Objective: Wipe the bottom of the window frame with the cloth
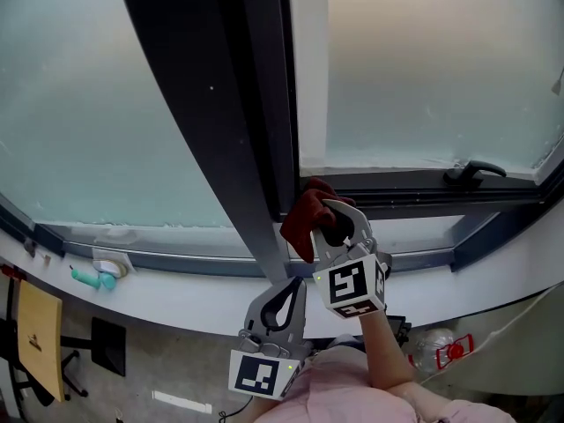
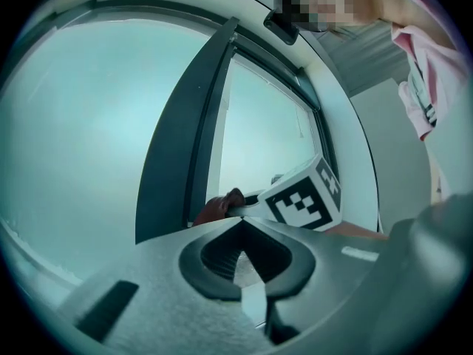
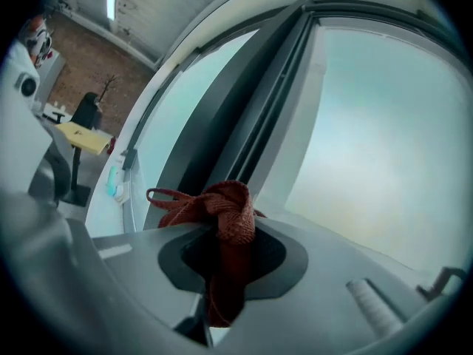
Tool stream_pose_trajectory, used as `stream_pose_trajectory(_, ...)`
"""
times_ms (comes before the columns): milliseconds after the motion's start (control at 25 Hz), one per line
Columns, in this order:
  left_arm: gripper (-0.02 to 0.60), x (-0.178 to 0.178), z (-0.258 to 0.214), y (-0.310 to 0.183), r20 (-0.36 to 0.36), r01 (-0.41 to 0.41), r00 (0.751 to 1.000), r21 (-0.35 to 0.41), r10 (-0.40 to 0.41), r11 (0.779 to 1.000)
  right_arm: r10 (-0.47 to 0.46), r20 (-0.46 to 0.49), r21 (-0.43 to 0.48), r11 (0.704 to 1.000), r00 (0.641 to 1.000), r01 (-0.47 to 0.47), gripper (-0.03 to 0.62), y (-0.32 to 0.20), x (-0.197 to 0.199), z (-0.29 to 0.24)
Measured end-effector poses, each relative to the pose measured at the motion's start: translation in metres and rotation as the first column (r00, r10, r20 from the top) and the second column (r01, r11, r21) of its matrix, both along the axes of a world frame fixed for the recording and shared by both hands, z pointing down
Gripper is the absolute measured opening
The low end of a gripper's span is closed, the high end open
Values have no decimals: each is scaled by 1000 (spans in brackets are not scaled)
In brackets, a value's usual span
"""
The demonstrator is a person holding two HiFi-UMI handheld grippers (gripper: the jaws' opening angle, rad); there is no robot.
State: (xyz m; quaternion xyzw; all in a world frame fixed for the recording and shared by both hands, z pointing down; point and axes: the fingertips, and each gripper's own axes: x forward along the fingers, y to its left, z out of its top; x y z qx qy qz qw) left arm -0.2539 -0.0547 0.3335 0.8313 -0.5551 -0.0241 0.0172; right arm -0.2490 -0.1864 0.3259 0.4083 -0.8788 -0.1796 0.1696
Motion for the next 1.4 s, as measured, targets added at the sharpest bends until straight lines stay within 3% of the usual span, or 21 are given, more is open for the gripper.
stream_pose_trajectory(80,-5,-6,0,1,-13,11,1000,0,-11,1000,11,-36,19,1000,999,-10,67,-3,-6,8)
stream_pose_trajectory(360,-5,-12,3,2,-33,32,999,-3,-32,999,17,11,15,1000,1000,-17,67,-5,-6,7)
stream_pose_trajectory(1400,-5,52,-3,-7,-22,29,999,-5,-29,1000,-25,51,-20,999,998,26,67,-12,40,8)
